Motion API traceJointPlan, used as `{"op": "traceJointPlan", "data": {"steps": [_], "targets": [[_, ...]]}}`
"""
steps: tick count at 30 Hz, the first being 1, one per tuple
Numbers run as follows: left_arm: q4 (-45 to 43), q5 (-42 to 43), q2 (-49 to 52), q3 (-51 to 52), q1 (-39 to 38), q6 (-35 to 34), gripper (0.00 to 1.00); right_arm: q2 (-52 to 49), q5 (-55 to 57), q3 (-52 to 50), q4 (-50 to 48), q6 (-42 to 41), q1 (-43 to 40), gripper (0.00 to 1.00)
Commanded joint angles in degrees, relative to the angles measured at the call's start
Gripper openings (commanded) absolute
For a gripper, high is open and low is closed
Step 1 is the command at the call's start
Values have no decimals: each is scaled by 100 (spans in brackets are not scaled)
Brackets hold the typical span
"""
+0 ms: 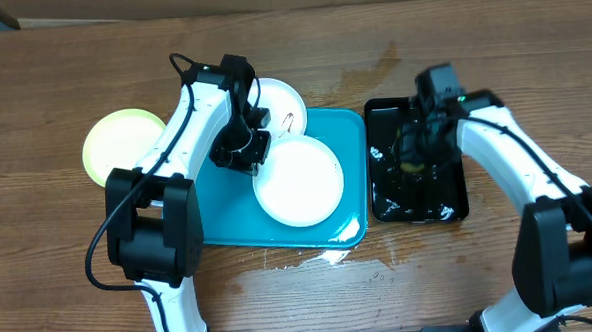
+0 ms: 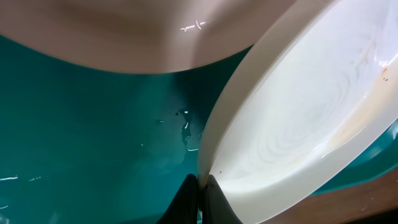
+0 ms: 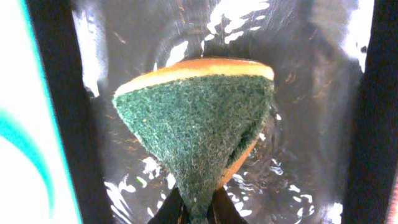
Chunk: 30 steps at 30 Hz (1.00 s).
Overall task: Clean dirty plates on tray and stack at the side
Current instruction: 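Rinse the sponge in the black tray's water with the right gripper, then carry the sponge with the right gripper back toward the white plate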
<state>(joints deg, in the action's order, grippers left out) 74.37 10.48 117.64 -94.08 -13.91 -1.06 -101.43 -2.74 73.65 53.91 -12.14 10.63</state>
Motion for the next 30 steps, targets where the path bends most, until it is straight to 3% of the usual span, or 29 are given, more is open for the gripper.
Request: {"op": "traceJointPlan", "data": {"steps": [1, 14, 21, 24, 30], "targets": [[-55, 293, -2, -107, -37, 105, 4, 345, 7, 442, 192, -11, -26, 4], [-118, 446, -2, -107, -31, 107, 4, 361, -24, 533, 529, -15, -26, 4], [-157, 461, -2, -107, -33, 105, 4, 361, -1676, 551, 437, 350, 39, 4], [-173, 461, -2, -107, -33, 105, 4, 361, -2142, 551, 236, 361, 232, 4], [-179, 461, -2, -107, -33, 105, 4, 358, -1882, 546, -177, 363, 1008, 4]]}}
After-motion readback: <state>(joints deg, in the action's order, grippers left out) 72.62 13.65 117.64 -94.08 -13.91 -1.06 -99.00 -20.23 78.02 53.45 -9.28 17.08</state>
